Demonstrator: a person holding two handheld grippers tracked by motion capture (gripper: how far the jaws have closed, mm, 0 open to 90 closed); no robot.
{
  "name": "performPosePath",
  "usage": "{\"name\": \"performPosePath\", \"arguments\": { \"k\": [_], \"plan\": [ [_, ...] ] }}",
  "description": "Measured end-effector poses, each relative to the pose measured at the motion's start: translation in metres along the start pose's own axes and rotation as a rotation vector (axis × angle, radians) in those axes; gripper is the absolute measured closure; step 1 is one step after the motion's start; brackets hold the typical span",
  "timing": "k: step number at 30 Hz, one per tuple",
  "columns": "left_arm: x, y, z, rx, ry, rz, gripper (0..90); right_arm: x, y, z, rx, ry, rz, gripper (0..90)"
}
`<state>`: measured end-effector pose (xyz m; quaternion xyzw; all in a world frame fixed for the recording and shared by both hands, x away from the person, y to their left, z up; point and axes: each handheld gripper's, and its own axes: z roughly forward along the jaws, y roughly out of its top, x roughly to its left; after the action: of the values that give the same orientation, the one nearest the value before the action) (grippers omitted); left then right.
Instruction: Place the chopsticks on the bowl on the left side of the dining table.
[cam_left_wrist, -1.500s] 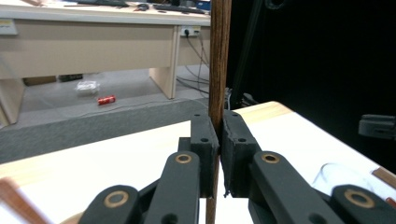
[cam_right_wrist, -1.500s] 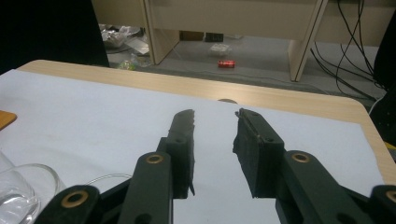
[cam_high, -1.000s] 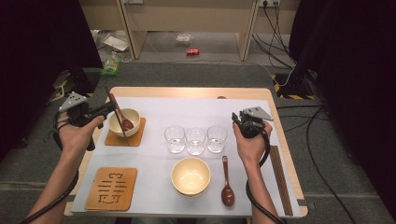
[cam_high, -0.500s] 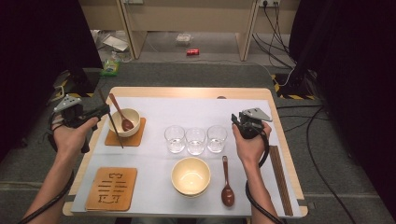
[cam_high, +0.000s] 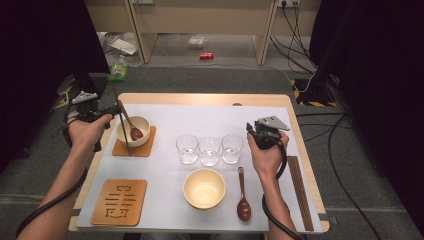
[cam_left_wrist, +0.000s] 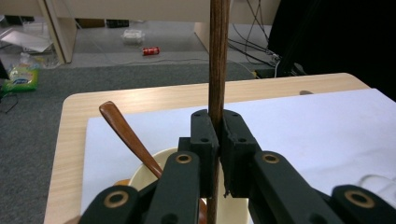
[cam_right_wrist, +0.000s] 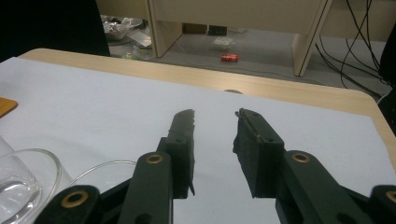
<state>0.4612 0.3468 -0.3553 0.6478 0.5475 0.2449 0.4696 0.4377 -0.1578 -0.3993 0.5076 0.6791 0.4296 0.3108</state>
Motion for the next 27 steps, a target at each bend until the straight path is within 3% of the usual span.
{"name": "performPosePath", "arguments": {
  "k": [9,17,27],
  "plan": [
    [0.002,0.002,0.041,0.081,0.047,-0.016,84.1,0.004,-0.002,0.003,0.004,0.009,-0.006,67.0],
    [-0.003,-0.009,0.083,0.197,0.091,0.012,83.8,0.003,-0.003,0.004,0.01,0.013,-0.011,66.9],
    [-0.005,-0.021,0.097,0.279,0.138,0.003,83.4,-0.004,-0.005,-0.001,0.012,0.005,-0.005,66.6]
  ]
}}
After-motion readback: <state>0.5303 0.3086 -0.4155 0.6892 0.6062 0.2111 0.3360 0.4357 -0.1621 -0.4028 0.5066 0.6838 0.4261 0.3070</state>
